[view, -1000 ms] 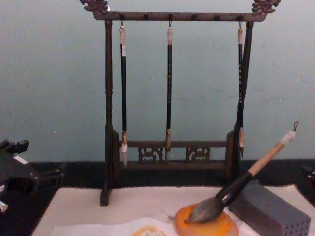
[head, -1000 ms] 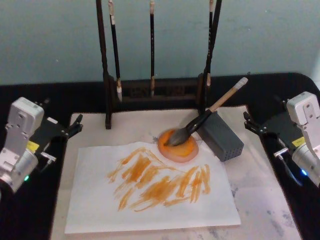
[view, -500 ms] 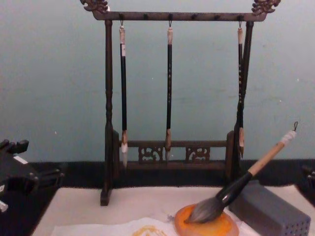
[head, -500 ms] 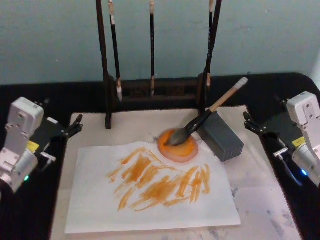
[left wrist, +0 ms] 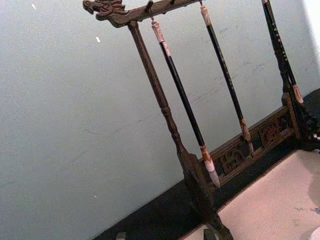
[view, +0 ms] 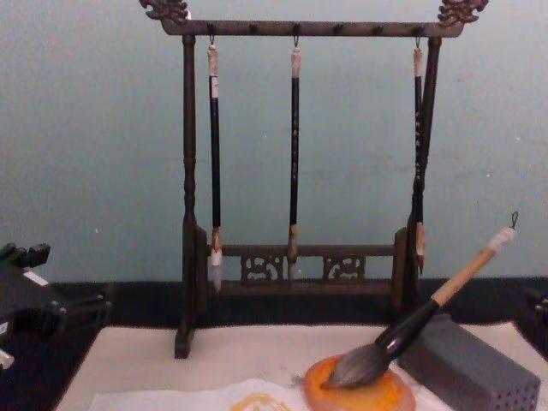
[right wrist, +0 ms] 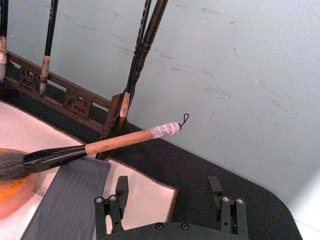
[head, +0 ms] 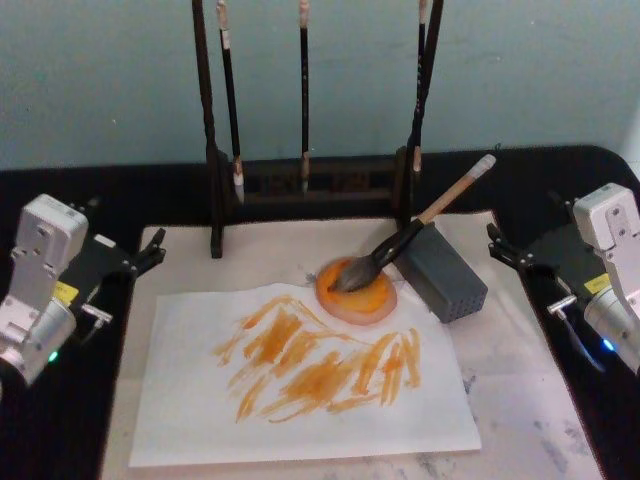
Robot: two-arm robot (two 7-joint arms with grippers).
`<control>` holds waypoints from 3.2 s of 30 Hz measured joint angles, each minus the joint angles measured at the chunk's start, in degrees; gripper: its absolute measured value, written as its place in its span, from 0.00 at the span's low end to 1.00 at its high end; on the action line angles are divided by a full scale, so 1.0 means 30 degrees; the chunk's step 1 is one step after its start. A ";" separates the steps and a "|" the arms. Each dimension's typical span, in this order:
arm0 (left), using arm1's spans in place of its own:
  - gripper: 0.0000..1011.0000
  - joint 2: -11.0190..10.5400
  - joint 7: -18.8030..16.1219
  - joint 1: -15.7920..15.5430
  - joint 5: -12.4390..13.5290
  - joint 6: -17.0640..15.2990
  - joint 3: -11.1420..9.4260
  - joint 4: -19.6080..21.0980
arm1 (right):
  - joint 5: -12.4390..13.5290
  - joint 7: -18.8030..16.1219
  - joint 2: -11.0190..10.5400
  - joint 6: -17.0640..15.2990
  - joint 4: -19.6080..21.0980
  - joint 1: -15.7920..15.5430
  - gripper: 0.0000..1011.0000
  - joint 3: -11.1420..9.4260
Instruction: Pick up the brush from the inkstone, write on the paper, then place the brush back to its original position.
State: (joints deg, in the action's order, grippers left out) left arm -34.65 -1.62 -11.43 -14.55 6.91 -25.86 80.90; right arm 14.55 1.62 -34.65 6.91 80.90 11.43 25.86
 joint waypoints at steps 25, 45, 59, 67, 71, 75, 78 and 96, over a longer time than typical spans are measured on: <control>0.99 0.0001 0.0000 0.0000 0.0001 -0.0001 0.0000 -0.0001 | 0.8120 -0.4970 0.2265 -0.4918 -0.0168 -0.0049 0.99 -0.3693; 0.99 0.0002 0.0001 0.0000 0.0000 0.0001 0.0001 0.0000 | 1.4456 -0.4976 0.4741 -0.9074 -0.2172 0.1559 0.99 -0.5135; 0.99 0.0001 0.0000 0.0000 0.0001 0.0000 -0.0001 -0.0002 | 1.5839 -0.5492 0.5800 -0.8766 -0.5331 0.3855 0.99 -0.4798; 0.99 0.0001 0.0000 0.0000 -0.0001 0.0000 0.0000 -0.0001 | 1.6094 -0.5655 0.5876 -0.8621 -0.6195 0.4433 0.99 -0.4347; 0.99 0.0001 0.0000 0.0000 0.0000 0.0000 0.0000 -0.0002 | 1.6147 -0.5790 0.5883 -0.8533 -0.6669 0.4755 0.99 -0.4004; 0.99 0.0001 0.0000 0.0000 0.0000 0.0000 0.0000 0.0000 | 1.6194 -0.5829 0.5878 -0.8458 -0.6930 0.4947 0.99 -0.3736; 0.99 0.0001 -0.0001 0.0000 0.0000 0.0000 0.0000 -0.0001 | 1.6243 -0.5831 0.5847 -0.8366 -0.7063 0.5040 0.99 -0.3563; 0.99 0.0001 0.0000 0.0000 0.0000 0.0001 0.0001 -0.0001 | 1.6350 -0.5926 0.5704 -0.8131 -0.7316 0.5291 0.99 -0.3092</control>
State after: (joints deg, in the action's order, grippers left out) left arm -34.65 -1.62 -11.43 -14.55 6.91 -25.86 80.90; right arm 63.59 -16.16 -17.53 -17.49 58.96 27.31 16.59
